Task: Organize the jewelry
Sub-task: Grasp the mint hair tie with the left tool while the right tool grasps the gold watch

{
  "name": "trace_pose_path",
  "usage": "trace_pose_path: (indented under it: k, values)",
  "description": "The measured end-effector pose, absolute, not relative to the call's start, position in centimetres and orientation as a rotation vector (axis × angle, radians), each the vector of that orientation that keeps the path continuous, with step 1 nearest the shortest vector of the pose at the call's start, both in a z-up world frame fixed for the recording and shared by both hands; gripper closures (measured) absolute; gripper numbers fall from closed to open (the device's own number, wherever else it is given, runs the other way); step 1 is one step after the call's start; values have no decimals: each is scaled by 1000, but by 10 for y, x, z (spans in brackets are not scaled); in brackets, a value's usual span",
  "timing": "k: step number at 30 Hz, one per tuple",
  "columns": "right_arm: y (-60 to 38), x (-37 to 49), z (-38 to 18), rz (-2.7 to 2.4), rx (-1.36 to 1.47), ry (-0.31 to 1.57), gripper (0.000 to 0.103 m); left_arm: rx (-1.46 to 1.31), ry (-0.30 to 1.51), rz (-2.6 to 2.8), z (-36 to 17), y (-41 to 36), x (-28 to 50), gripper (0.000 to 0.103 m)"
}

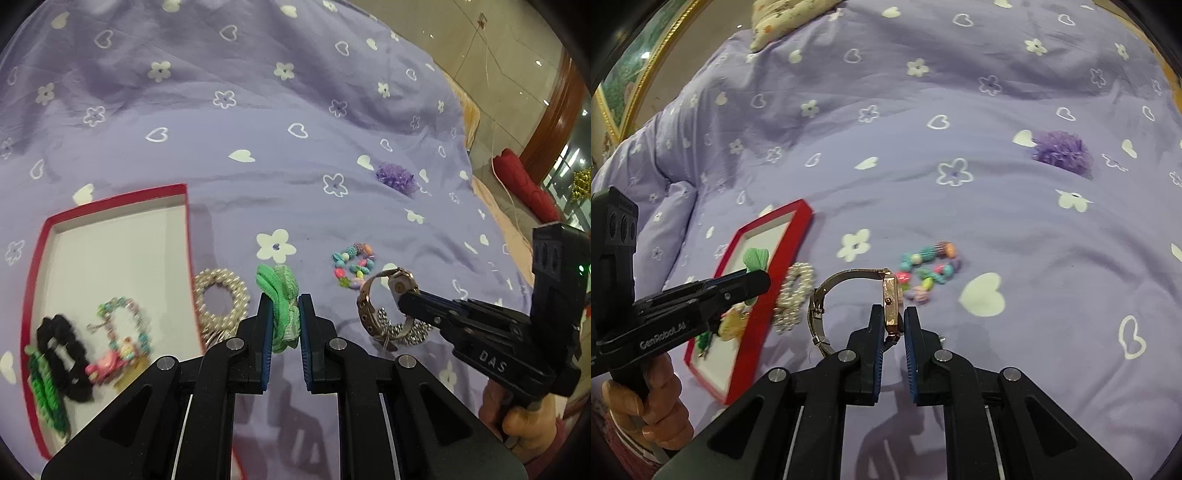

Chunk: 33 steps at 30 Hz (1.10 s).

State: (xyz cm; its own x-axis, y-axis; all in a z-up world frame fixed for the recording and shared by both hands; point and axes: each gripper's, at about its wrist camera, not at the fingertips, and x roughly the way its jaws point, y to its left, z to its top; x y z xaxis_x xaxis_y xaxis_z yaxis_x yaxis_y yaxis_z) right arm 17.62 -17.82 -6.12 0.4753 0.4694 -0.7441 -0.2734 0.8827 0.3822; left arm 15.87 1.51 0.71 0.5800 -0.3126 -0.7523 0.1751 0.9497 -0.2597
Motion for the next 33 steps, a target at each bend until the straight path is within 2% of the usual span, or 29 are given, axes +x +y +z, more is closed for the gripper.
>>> trace_pose_path:
  k: [11, 33]
  values:
    - [-152, 157, -47, 521, 198, 958, 93, -222, 875, -220, 20, 58, 112, 92]
    - [-80, 127, -29, 669, 113, 951, 93, -327, 879, -69, 3, 131, 53, 92]
